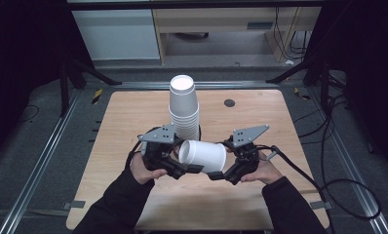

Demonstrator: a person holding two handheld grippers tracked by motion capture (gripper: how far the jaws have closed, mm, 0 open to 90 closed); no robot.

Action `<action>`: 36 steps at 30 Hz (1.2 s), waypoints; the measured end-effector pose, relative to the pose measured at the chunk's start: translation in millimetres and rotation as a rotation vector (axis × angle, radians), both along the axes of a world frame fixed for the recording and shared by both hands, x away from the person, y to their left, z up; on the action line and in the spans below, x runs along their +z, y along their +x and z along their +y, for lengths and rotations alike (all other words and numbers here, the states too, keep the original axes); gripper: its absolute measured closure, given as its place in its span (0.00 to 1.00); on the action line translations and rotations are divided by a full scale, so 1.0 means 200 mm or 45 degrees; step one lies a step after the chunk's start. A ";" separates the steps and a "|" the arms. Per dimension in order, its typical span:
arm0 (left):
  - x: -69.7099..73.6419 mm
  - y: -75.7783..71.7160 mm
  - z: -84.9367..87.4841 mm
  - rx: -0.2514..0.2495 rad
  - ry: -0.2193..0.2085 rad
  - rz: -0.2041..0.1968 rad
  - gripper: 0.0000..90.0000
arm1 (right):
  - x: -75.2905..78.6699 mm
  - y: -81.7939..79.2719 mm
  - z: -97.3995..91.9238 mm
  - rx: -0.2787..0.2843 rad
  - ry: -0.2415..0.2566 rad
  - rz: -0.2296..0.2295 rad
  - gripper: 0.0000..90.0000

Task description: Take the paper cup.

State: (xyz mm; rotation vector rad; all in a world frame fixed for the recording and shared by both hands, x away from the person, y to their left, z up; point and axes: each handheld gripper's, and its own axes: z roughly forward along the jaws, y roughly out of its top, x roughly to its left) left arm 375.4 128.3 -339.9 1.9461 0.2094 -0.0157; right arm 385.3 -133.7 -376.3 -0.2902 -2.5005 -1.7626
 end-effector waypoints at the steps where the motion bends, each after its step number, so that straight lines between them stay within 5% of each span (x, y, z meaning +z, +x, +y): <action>1: 0.00 0.00 0.00 -0.001 0.001 -0.002 0.23 | 0.00 0.00 0.00 0.001 -0.002 -0.002 0.04; 22: -0.03 0.00 -0.01 -0.025 0.023 0.003 0.23 | -0.01 -0.01 0.01 0.027 -0.020 -0.002 0.10; 36: -0.01 0.00 0.03 0.021 0.039 -0.011 0.20 | 0.00 0.00 -0.01 -0.003 -0.026 -0.011 0.11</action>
